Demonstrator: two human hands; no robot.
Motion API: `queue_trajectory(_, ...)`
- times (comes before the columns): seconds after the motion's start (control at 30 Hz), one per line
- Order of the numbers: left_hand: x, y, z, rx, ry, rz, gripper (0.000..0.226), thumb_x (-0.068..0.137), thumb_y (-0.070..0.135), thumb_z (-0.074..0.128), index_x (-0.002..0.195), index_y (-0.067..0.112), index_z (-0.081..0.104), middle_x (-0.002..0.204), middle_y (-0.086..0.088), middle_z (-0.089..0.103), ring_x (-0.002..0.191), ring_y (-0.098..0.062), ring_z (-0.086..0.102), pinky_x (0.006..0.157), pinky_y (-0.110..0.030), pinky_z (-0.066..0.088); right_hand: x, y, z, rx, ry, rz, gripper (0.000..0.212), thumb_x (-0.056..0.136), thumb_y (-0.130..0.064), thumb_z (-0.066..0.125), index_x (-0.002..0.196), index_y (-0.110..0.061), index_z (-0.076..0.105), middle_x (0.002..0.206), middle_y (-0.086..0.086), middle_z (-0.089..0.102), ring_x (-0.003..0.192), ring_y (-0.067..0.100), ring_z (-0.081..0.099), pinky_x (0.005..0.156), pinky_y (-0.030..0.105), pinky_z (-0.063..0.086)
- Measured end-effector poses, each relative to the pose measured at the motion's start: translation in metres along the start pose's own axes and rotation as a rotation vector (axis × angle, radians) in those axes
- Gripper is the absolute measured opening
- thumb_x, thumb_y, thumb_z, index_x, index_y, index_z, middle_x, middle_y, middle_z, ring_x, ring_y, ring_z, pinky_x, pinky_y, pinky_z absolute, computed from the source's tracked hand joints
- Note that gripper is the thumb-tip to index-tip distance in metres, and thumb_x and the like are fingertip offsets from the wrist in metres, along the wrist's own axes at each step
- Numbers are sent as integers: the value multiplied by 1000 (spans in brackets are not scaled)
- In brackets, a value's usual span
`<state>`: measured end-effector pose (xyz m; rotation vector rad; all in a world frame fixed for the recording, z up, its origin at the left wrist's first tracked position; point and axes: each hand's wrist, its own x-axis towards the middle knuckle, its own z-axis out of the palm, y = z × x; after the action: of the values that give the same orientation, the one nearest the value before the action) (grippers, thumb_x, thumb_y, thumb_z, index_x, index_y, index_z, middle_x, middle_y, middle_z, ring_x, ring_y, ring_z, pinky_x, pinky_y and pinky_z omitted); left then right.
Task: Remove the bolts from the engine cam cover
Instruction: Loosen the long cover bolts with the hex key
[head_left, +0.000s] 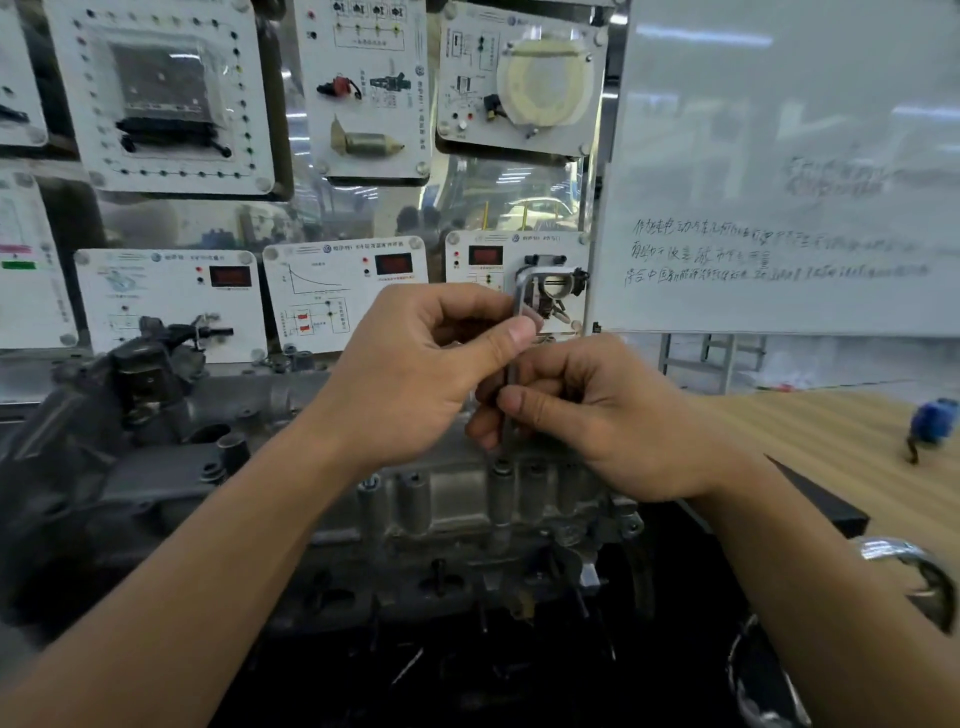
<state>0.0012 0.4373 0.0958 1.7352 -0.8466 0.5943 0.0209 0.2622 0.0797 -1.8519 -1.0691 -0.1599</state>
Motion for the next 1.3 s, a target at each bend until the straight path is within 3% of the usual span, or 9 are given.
queue_trajectory(0.17,-3,-5,0,-19,-2,-8,26,84,31,65,88,7,73,73,-29,66,60,-46,63,54,-49,55,1,1,2,16,-18,7,16,98,-2,54,96,-10,68,90,10,77,87,24,74,85,34,59)
queue_trajectory(0.47,-7,-5,-1,-103,-13,-41,20,90,28,57,95,19,75,74,-30,59,53,-46,57,50,-36,56,1,3,5,111,-20,45,14,99,-2,52,100,-2,67,93,14,75,85,24,73,84,37,59)
queue_trajectory(0.63,-5,-5,3,24,78,-3,14,84,29,62,88,24,74,78,-4,74,57,-12,66,52,-15,52,-2,6,7,97,35,47,15,98,-2,54,102,3,68,90,13,76,83,23,73,82,33,60)
queue_trajectory(0.73,-4,-6,4,100,141,19,13,82,31,66,89,24,74,83,2,76,73,-12,72,63,-20,58,-4,7,10,82,76,37,13,97,-7,59,97,-1,71,85,8,77,80,19,74,77,29,60)
queue_trajectory(0.8,-5,-7,5,134,181,37,12,82,30,69,89,22,75,78,2,76,74,-13,72,68,-24,59,-5,8,13,67,137,6,15,95,-11,63,91,-1,73,82,10,77,76,25,74,71,36,61)
queue_trajectory(0.87,-5,-7,6,181,212,67,8,82,29,71,86,23,74,75,5,74,71,-10,71,67,-23,59,-6,10,17,52,265,-34,16,90,-16,71,87,0,75,76,12,76,72,36,72,66,47,58)
queue_trajectory(1.0,-5,-7,9,155,260,53,14,77,35,75,76,21,71,72,-1,71,60,-14,67,56,-20,55,-4,16,24,33,437,-95,19,80,-20,81,78,-2,76,68,17,72,58,38,66,51,43,52)
queue_trajectory(1.2,-5,-5,6,56,135,-19,17,80,35,68,88,21,74,84,1,75,83,-15,72,77,-30,60,-5,13,22,-13,392,-90,14,86,-17,75,74,-10,74,66,10,72,58,26,68,53,33,53)
queue_trajectory(1.3,-7,-2,3,-37,-3,-33,21,87,27,58,101,19,72,93,3,76,87,-18,72,71,-31,60,-6,9,19,-54,292,-65,17,92,-16,67,81,-6,75,75,4,76,68,21,72,65,39,59)
